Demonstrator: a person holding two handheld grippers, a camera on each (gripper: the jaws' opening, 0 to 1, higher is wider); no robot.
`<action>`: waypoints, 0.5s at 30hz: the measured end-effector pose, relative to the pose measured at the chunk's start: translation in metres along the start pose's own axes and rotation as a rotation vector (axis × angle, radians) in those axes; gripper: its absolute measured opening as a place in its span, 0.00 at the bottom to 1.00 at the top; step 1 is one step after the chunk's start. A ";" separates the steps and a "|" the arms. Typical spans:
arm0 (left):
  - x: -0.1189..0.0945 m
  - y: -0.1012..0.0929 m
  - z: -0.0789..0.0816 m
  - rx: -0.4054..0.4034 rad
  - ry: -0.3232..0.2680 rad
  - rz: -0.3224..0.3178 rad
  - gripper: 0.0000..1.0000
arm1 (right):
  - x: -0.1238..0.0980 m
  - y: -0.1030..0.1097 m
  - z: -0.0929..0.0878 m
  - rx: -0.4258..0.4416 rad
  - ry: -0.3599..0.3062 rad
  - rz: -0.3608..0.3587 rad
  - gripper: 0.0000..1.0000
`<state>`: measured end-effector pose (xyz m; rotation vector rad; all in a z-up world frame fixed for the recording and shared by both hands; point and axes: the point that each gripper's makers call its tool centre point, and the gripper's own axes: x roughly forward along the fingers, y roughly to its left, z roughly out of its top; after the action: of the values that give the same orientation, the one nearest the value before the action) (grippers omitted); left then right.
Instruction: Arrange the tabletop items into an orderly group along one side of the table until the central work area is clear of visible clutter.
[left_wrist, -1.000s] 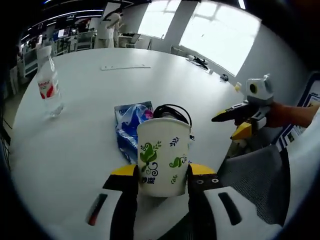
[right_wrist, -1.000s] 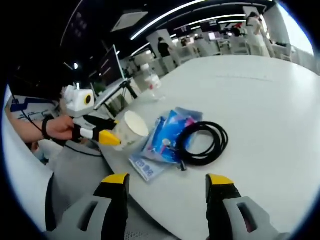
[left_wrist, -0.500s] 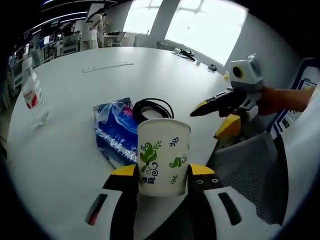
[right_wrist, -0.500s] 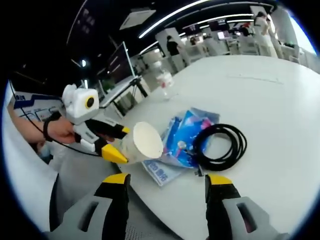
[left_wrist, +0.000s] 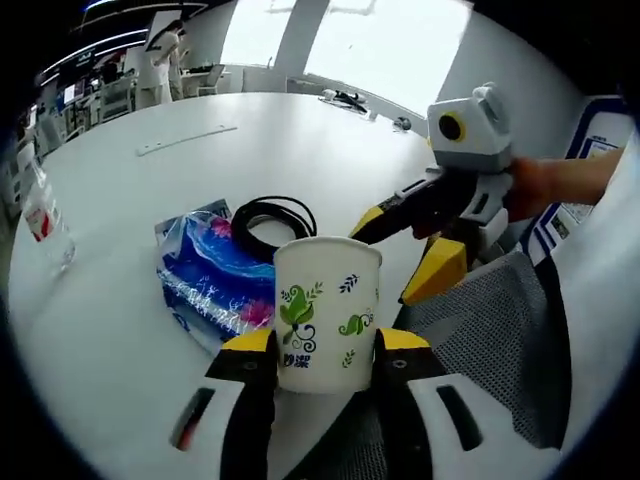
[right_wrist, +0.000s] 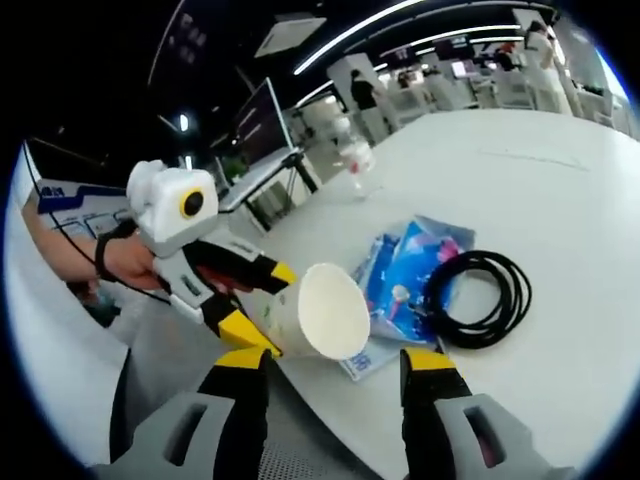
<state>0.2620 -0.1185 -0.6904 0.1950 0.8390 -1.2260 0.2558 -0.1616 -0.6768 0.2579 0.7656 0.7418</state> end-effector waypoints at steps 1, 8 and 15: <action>0.000 -0.001 0.000 0.003 0.000 -0.003 0.38 | 0.000 0.001 0.001 0.000 -0.004 0.004 0.48; 0.000 -0.008 0.004 0.027 0.001 -0.029 0.38 | 0.001 0.011 0.009 0.008 -0.028 0.060 0.38; 0.000 -0.014 0.008 0.042 -0.001 -0.051 0.37 | -0.001 0.026 0.012 0.006 -0.031 0.142 0.21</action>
<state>0.2536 -0.1280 -0.6809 0.2080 0.8219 -1.2923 0.2507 -0.1426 -0.6557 0.3309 0.7250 0.8683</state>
